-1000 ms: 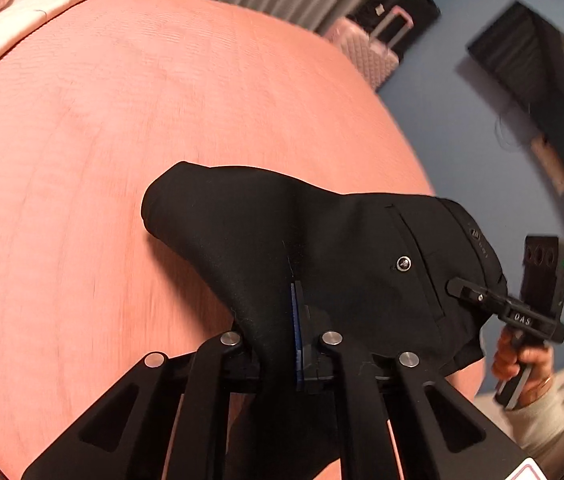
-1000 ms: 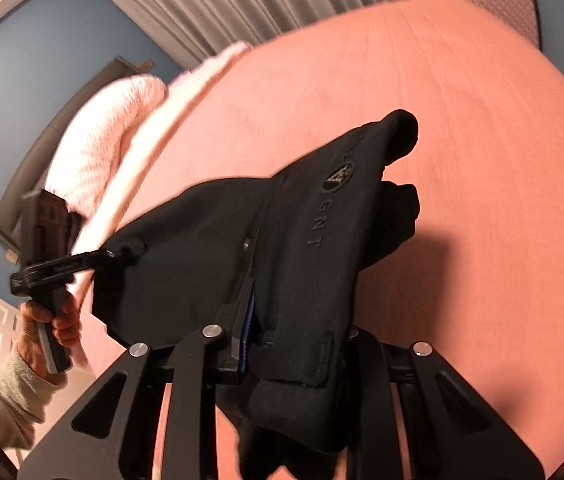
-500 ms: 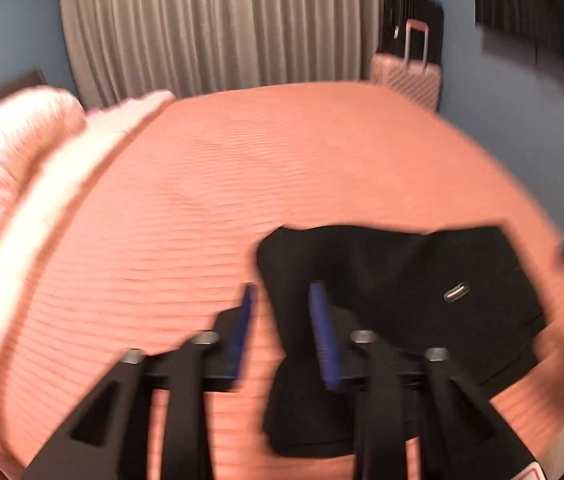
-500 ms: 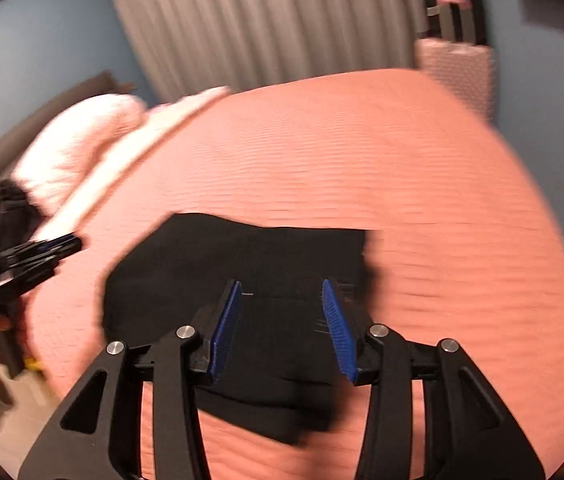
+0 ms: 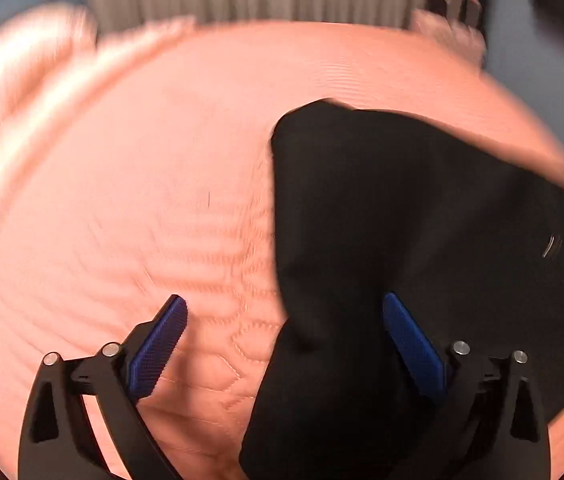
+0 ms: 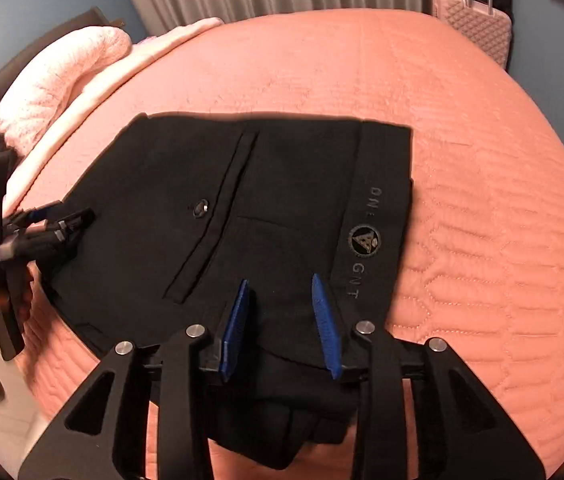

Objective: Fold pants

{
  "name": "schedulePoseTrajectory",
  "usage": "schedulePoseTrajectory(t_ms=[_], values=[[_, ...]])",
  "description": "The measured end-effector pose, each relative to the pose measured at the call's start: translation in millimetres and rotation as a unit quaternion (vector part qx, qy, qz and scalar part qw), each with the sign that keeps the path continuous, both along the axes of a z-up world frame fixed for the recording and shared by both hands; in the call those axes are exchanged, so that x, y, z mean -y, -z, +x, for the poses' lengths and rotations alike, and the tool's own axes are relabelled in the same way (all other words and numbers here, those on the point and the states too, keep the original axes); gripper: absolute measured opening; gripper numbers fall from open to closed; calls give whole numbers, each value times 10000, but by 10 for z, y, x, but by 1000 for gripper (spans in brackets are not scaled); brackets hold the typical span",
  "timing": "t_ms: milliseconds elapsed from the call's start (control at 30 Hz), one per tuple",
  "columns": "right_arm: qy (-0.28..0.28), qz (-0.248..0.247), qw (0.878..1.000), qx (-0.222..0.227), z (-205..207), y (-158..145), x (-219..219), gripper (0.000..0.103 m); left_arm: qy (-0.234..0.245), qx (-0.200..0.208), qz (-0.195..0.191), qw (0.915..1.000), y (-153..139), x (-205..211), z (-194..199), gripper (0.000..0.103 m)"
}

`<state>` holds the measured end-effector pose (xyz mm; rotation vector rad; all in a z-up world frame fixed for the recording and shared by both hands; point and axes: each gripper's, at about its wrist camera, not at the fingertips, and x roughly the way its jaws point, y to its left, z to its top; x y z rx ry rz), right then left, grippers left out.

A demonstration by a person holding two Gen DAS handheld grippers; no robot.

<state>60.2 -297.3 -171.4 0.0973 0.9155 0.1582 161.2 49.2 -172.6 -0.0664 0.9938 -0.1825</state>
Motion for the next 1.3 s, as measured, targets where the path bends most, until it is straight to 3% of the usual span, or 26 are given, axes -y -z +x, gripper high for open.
schedulePoseTrajectory(t_ms=[67,133,233,267,333,367,400,433,467,500,533,567,667,733,767,833,867,933,1033,1100,1133,1167,1300], values=[[-32,60,9995,319,-19,-274,-133,35,-100,128,32,9999,-188,2,-10,78],[-255,269,9978,546,93,-452,-288,35,151,562,220,9981,-458,188,-47,77],[-544,473,9955,614,416,-472,-493,35,834,776,-138,9934,-696,706,46,81],[-556,476,9965,399,594,-351,-533,34,1079,809,-21,9909,-664,938,101,82],[-358,154,9991,195,762,-126,-509,33,1218,712,567,9884,-444,1234,250,83],[-197,11,9998,-46,802,58,-331,30,1153,616,938,9870,-242,1242,273,83],[-172,252,9995,-20,766,119,-169,20,1095,516,1122,9863,-82,1183,300,84],[-65,412,9991,-32,743,160,-17,4,1118,476,800,9894,-16,1041,327,83],[54,750,9971,-102,643,166,202,0,1070,481,654,9909,-18,980,333,83],[341,851,9957,-93,523,113,379,0,925,486,827,9911,-18,881,339,84],[620,572,9964,-15,399,18,457,0,770,524,1133,9892,-30,775,319,84],[695,465,9965,65,295,-56,467,8,671,575,1249,9882,-71,693,273,84],[161,406,9989,168,102,-167,185,10,252,750,1275,9887,-293,550,4,77],[-164,64,9998,-31,74,-15,56,24,502,816,1288,9870,-374,721,-274,82],[-125,-139,9998,-110,-1,127,93,23,671,690,1624,9820,-282,852,-393,84],[172,86,9998,-61,-148,108,251,20,787,511,2229,9703,-26,940,-542,84],[429,118,9990,-97,-236,-2,311,19,672,549,2166,9724,-82,913,-612,83],[898,-525,9945,95,-398,-321,248,24,468,434,2075,9762,-263,901,-737,80],[1069,-783,9890,657,-713,-865,115,24,374,795,1874,9783,-781,1011,-1040,81],[1206,-921,9830,1036,-904,-1130,-54,45,398,1031,1808,9773,-1145,1149,-1247,81],[1298,-979,9789,1236,-970,-1260,-155,62,358,1147,1788,9765,-1315,1208,-1365,81],[1375,-1063,9736,1478,-1076,-1396,-261,69,285,1254,1677,9774,-1483,1252,-1401,81],[1519,-1349,9573,2057,-1332,-1658,-585,81,-1,1272,982,9870,-1926,1202,-1508,81]])
